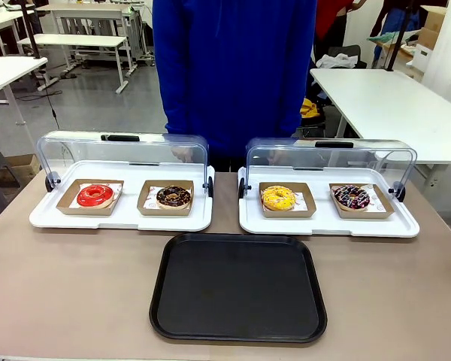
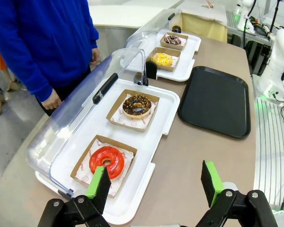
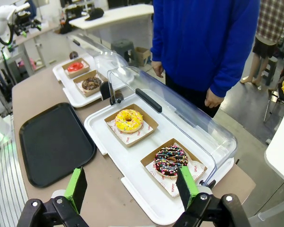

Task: Move the first donut from the left to the tray.
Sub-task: Pick up the Paper togo box containing the Donut indicated by the person and place it on the Handle tray.

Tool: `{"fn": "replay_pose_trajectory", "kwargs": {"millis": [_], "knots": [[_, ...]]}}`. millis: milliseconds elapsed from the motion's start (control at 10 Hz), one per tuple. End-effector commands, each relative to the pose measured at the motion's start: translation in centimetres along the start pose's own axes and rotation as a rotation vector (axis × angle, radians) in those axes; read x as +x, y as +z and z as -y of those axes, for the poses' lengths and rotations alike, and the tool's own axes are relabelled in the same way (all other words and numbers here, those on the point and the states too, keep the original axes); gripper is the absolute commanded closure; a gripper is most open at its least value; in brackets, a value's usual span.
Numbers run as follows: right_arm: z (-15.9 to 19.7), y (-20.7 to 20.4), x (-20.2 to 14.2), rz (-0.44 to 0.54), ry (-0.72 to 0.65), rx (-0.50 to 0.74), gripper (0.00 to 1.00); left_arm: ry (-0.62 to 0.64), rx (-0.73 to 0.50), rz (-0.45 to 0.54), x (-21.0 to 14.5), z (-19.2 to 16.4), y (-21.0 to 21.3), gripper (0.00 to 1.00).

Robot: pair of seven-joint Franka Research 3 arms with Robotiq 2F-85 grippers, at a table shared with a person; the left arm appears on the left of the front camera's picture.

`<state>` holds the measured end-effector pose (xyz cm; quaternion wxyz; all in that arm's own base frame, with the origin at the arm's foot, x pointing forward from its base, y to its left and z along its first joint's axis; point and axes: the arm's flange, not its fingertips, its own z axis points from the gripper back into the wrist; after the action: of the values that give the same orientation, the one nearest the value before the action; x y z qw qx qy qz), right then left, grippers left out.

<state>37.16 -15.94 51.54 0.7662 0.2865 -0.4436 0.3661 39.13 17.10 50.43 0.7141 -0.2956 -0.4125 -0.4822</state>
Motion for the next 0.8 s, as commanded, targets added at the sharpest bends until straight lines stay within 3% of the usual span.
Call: {"fn": "replay_pose_trajectory", "kwargs": {"millis": [0, 700], "knots": [[0.38, -0.11, 0.23, 0.03, 0.025, -0.001, 0.0, -0.021, -0.003, 0.025, 0.03, -0.15, 0.07, 0.0], [0.38, -0.11, 0.23, 0.03, 0.025, -0.001, 0.0, -0.021, -0.003, 0.025, 0.03, -0.15, 0.07, 0.0]]}}
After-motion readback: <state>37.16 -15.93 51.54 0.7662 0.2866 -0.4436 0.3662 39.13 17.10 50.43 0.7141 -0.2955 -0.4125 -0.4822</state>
